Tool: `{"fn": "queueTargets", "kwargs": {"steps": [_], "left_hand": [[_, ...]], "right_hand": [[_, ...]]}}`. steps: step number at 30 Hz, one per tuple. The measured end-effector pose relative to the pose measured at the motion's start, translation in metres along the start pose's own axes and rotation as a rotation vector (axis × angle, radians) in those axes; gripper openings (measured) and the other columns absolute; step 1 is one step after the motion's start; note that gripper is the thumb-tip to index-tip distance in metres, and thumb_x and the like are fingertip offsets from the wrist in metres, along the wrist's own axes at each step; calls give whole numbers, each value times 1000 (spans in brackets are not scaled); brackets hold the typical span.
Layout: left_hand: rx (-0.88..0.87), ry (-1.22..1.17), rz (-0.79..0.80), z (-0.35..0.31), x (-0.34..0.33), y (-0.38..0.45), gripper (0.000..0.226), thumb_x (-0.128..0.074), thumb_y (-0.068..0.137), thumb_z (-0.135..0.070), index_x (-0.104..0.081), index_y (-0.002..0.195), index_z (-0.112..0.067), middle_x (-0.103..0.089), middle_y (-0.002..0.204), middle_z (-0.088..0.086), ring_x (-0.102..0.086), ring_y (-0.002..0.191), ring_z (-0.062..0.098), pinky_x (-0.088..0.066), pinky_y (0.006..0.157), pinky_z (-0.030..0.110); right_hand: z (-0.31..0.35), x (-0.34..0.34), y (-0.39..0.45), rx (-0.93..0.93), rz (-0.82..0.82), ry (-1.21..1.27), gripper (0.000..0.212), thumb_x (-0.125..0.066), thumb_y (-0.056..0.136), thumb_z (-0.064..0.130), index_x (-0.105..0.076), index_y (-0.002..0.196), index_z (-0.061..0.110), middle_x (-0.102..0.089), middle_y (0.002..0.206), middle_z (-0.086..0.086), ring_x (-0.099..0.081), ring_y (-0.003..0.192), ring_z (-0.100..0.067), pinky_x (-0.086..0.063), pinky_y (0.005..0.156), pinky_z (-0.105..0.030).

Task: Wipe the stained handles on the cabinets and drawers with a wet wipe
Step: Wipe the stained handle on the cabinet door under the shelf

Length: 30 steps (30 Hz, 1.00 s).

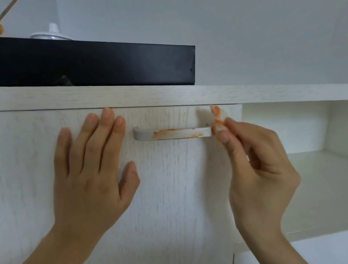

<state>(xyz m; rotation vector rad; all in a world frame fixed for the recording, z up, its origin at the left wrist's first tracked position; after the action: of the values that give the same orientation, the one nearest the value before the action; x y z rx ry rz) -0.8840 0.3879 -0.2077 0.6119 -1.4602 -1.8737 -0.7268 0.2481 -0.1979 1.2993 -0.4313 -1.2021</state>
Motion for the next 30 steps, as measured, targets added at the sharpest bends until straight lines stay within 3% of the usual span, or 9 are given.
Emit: {"fn": "queueTargets", "kwargs": {"steps": [4, 8, 15, 20, 24, 30], "left_hand": [[-10, 20, 7, 0, -1, -1, 58, -36, 96, -32, -28, 145, -2, -32, 146, 18, -27, 137, 34, -14, 116, 48], [-10, 27, 10, 1, -2, -2, 59, -35, 96, -32, -26, 145, -2, -30, 147, 18, -26, 137, 33, -13, 117, 48], [1, 41, 2, 1, -4, -4, 59, -36, 95, -31, -26, 146, -3, -32, 147, 19, -26, 138, 33, -16, 116, 50], [-6, 37, 12, 0, -4, -4, 60, -36, 95, -31, -24, 147, -3, -30, 148, 18, -25, 139, 33, -15, 116, 50], [-12, 49, 16, 0, -3, -5, 60, -36, 95, -31, -24, 147, -3, -29, 148, 18, -25, 138, 33, -15, 116, 50], [-4, 38, 24, -1, -3, -5, 60, -35, 95, -30, -23, 146, -2, -29, 149, 20, -24, 139, 33, -12, 117, 49]], "right_hand": [[2, -10, -2, 30, 29, -24, 18, -71, 83, 12, -72, 100, 16, -64, 93, 6, -59, 82, -4, -46, 75, -11], [5, -15, -4, 117, 53, -116, 17, -71, 84, 11, -71, 101, 13, -62, 93, 6, -61, 83, -18, -50, 74, -21], [9, -13, -8, 266, 77, -155, 17, -72, 82, 5, -70, 99, 9, -65, 90, 2, -59, 83, -13, -46, 77, -14], [17, -4, 8, 214, 25, -107, 12, -72, 83, 8, -72, 95, 10, -67, 90, 3, -60, 80, -14, -46, 75, -14], [18, -15, -1, 256, 122, -175, 14, -71, 83, 11, -73, 97, 11, -67, 93, 5, -58, 85, -14, -44, 79, -11], [13, -19, -3, 335, 58, -202, 13, -71, 84, 10, -73, 96, 10, -66, 92, 7, -57, 82, -17, -44, 77, -18]]}}
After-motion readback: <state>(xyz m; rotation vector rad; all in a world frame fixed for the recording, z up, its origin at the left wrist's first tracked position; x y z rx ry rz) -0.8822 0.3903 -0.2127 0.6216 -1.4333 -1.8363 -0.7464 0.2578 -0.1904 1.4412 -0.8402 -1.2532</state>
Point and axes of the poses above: each hand's wrist, its own y-axis towards the middle knuckle, its own x-axis out of the back of the hand, z = x × y, the point moved 5 cm from there along y, towards the middle knuckle
